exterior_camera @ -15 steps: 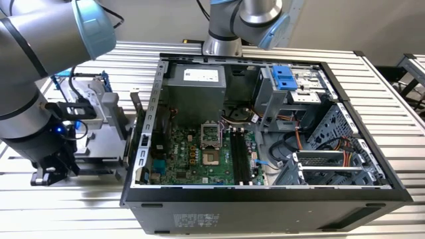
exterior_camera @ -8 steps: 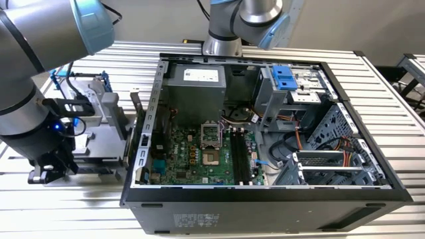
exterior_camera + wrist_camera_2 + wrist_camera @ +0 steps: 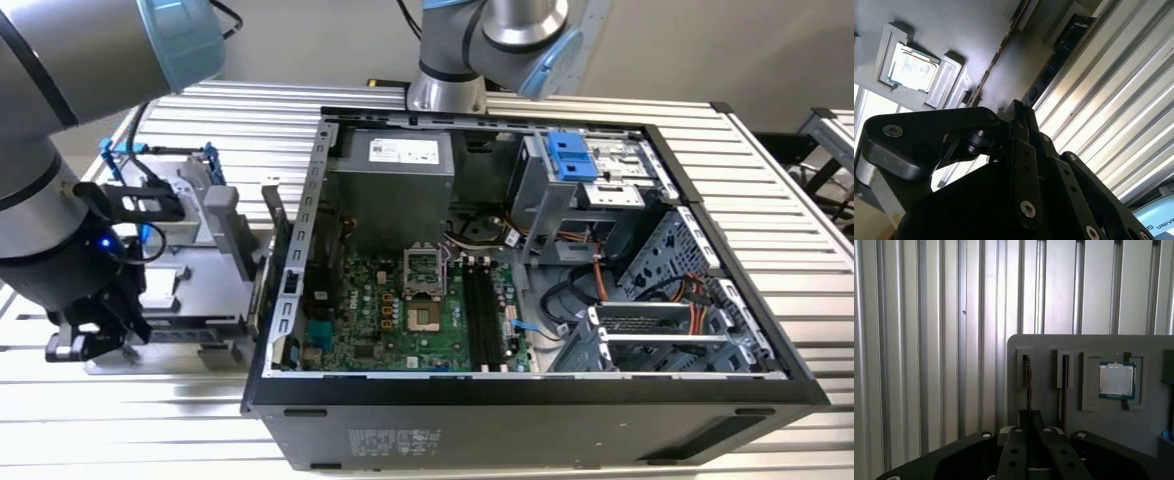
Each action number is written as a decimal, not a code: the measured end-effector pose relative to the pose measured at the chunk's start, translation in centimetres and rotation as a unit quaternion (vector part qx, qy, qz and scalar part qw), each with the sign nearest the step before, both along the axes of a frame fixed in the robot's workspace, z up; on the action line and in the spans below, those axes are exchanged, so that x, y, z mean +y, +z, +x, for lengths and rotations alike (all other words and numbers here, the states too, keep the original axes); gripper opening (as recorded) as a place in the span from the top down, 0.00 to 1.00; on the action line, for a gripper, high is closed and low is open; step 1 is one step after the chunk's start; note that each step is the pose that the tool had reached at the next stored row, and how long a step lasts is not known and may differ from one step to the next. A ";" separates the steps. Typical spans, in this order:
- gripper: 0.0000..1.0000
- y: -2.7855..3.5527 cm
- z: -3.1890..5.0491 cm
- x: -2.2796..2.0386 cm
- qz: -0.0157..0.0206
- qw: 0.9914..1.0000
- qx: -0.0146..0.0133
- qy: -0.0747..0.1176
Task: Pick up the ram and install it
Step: 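Pick up the ram and move it above insertion slot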
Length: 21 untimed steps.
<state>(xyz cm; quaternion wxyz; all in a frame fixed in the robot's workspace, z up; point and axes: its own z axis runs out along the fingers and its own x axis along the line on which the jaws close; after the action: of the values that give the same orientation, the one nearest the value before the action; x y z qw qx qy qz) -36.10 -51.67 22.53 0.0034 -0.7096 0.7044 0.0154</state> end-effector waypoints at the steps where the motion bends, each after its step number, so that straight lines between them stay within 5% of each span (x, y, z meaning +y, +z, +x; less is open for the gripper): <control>1: 1.00 0.15 0.00 0.00 0.000 1.000 0.000 0.000; 21: 1.00 3.07 0.01 0.00 0.000 1.000 0.000 0.000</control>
<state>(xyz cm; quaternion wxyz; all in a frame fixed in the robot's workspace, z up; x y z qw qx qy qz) -36.09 -51.68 25.60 0.0034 -0.7097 0.7043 0.0154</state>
